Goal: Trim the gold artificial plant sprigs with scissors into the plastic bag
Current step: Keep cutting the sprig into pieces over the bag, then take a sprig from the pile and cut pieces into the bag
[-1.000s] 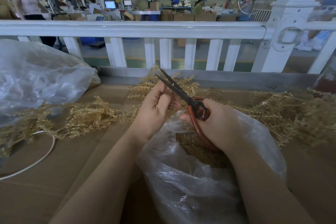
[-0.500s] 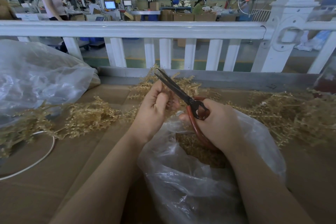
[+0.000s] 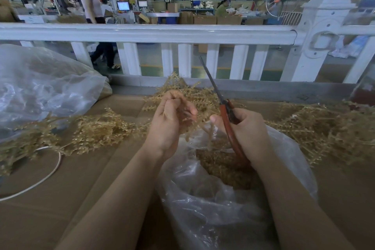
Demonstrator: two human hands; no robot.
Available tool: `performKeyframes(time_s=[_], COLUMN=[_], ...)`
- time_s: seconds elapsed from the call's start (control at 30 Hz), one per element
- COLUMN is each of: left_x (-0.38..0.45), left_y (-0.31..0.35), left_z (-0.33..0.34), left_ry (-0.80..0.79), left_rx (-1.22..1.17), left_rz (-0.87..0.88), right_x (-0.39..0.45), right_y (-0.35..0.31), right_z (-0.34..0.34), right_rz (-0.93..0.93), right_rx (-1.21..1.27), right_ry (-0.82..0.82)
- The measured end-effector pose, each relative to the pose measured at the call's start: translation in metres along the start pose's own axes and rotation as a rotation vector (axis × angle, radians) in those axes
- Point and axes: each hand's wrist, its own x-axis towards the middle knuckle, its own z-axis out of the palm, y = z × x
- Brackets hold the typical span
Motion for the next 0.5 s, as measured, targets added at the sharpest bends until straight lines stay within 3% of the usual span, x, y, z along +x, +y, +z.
performKeyframes(time_s=[0.33,0.5], left_x=[0.0004,-0.0002], left_y=[0.0016,0.0013], left_z=[0.0025,0.0045], left_ry=[0.051,0.020], left_rx=[-0.073,-0.025], left_rz=[-0.013,-0.039], right_x=[-0.0015,-0.0011], right_y=[-0.0039,-0.0035], right_z=[0.0015,-0.0016], right_rz=[0.065,0.077], right_rx=[0.058,0.303], right_ry=[-0.054,-0.068])
